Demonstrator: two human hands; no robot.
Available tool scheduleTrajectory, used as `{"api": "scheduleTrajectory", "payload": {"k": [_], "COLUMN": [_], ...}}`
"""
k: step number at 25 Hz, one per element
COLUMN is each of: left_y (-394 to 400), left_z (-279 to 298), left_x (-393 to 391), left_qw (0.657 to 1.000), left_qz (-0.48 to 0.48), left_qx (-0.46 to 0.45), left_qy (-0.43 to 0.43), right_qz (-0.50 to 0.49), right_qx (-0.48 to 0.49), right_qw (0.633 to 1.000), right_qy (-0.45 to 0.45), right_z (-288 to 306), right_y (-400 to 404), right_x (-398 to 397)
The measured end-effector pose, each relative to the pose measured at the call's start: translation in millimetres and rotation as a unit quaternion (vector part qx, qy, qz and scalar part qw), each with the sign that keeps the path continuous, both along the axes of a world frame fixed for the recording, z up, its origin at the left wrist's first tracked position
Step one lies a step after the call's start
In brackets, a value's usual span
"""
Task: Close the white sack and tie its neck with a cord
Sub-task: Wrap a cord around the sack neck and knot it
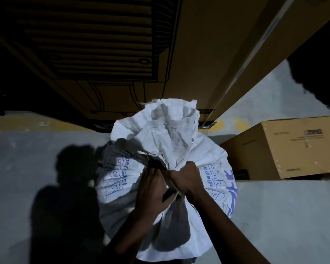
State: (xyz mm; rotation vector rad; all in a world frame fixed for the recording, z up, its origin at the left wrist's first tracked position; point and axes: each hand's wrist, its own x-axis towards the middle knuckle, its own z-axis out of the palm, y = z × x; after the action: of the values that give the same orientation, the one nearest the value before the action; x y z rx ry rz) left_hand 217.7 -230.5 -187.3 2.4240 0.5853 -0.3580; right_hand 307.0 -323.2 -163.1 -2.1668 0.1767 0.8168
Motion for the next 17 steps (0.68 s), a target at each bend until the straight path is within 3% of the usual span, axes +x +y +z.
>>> {"api": "scheduleTrajectory", "payload": {"k": [7, 17], "left_y": [6.0, 66.4], "left_z": [61.7, 166.7], "left_x": [-24.1, -53.2], "left_qw": [0.997, 0.997], "left_qz": [0.063, 0.015], "left_qx": [-0.045, -0.069], "left_qy": [-0.003, -0.034], "right_qz": [-0.040, -0.084], "right_qx": [-0.003, 0.014], "right_qw": [0.999, 0.996], "right_qy": [-0.008, -0.032], "right_z": [62.0, 177.0], "right_y": [13.9, 61.5], "right_x": [-38.0, -68.8]}}
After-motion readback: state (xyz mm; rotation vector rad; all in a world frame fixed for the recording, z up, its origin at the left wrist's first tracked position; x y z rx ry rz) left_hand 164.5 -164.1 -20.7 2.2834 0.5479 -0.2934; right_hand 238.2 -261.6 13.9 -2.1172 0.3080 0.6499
